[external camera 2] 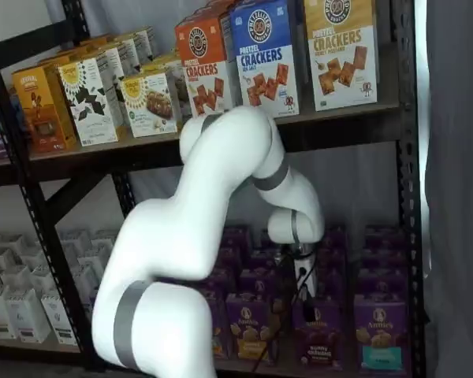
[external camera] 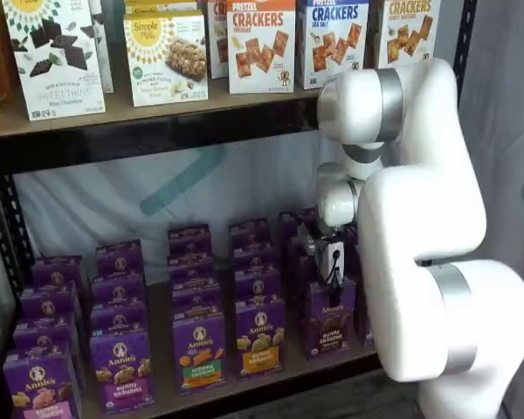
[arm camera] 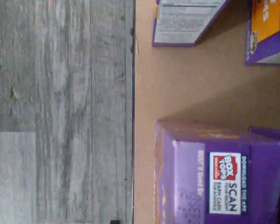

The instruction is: Pick up the purple box with a brown patch in the center, on the bottom shelf, the fifth box from the left

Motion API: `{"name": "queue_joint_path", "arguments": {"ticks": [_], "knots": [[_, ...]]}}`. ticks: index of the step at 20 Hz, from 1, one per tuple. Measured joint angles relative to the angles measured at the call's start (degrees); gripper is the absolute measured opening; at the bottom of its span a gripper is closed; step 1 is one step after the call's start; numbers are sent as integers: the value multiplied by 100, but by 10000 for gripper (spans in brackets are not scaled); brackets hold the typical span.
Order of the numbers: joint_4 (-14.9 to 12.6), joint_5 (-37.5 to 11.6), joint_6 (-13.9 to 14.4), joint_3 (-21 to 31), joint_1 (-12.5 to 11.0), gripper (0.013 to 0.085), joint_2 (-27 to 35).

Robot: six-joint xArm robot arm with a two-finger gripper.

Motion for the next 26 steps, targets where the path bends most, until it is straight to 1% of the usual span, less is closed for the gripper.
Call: {"name": "queue_joint_path", "arguments": {"ticks": [6, 8, 9, 10, 11, 12, 13, 14, 15, 16, 17, 18, 19, 20, 21, 22, 23, 24, 25, 26], "knots": [[-11, -130, -31, -84, -40, 850, 152], [110, -184, -146, -79, -49, 770, 169], [151, -216, -185, -64, -52, 770, 167], [180, -237, -216, -53, -57, 730, 161], [198, -242, -234, -48, -61, 730, 155], [199, -249, -240, -41, -64, 690, 150], [187, -255, -231, -35, -66, 690, 144], [180, -259, -226, -30, -68, 650, 138], [191, -257, -239, -26, -69, 650, 131], [219, -245, -265, -24, -71, 610, 122], [219, -240, -266, -18, -73, 610, 113], [167, -249, -222, -4, -74, 570, 103], [153, -256, -211, 3, -75, 570, 99], [157, -257, -215, 10, -76, 530, 94], [164, -262, -224, 23, -78, 530, 85], [168, -267, -228, 35, -80, 490, 77], [161, -273, -222, 46, -81, 490, 71], [142, -282, -208, 59, -83, 450, 65], [124, -290, -194, 72, -85, 450, 60], [107, -298, -182, 83, -88, 410, 56]]}}
